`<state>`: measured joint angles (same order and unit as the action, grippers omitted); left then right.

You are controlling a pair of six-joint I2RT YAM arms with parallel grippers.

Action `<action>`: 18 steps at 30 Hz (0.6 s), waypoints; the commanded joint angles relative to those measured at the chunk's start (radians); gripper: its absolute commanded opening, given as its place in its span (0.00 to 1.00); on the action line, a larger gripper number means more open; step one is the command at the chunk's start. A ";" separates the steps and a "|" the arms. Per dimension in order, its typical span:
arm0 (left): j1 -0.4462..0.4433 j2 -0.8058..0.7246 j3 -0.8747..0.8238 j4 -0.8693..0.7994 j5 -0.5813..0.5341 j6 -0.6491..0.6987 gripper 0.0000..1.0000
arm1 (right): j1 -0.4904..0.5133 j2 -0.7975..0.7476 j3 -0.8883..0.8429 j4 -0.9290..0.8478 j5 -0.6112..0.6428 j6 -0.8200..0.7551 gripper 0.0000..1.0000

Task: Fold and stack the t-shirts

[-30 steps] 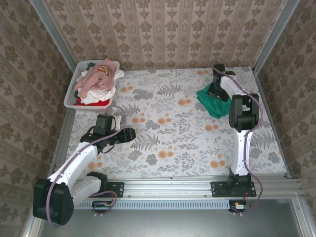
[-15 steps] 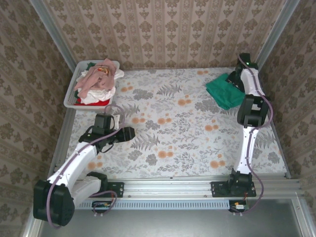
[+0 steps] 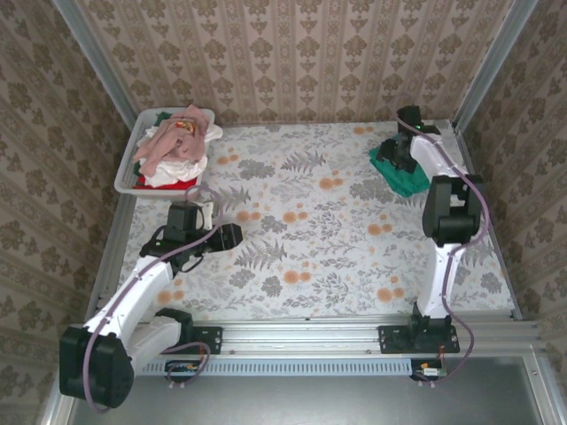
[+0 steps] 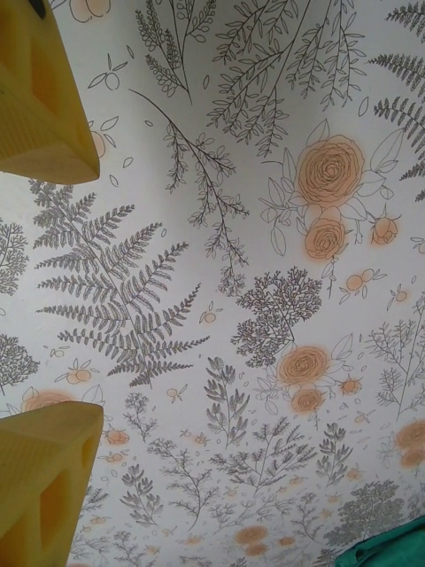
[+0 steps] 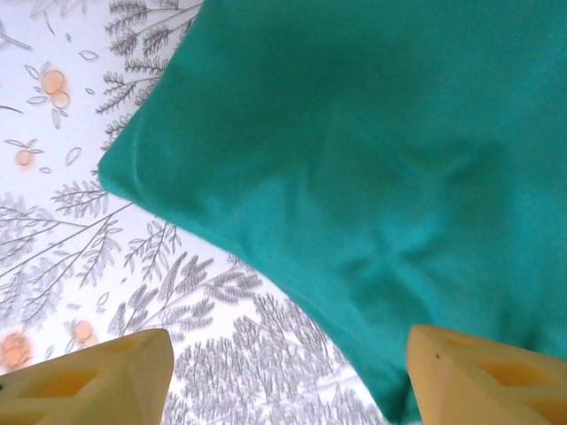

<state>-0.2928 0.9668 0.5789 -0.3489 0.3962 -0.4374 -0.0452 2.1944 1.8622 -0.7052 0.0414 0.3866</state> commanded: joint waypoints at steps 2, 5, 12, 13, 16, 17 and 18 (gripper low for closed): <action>0.010 -0.016 0.007 0.013 -0.001 0.006 0.68 | -0.005 0.190 0.242 -0.165 0.071 -0.087 0.66; 0.011 -0.015 0.003 0.018 -0.002 0.006 0.68 | -0.004 0.312 0.430 -0.301 0.150 -0.123 0.64; 0.015 0.017 0.014 0.058 0.004 0.000 0.68 | -0.037 0.511 0.762 -0.421 0.350 -0.198 0.67; 0.015 0.031 0.017 0.065 0.006 0.002 0.68 | -0.052 0.526 0.790 -0.414 0.319 -0.185 0.67; 0.015 0.064 0.029 0.074 0.001 0.008 0.68 | -0.095 0.541 0.820 -0.377 0.225 -0.119 0.67; 0.015 0.072 0.032 0.077 0.000 0.010 0.68 | -0.105 0.540 0.822 -0.365 0.223 -0.087 0.67; 0.015 0.083 0.034 0.080 -0.001 0.011 0.68 | -0.120 0.541 0.820 -0.354 0.209 -0.043 0.67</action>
<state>-0.2859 1.0325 0.5793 -0.2935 0.3958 -0.4370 -0.1165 2.7110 2.6476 -1.0443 0.2691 0.2596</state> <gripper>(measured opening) 0.679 0.672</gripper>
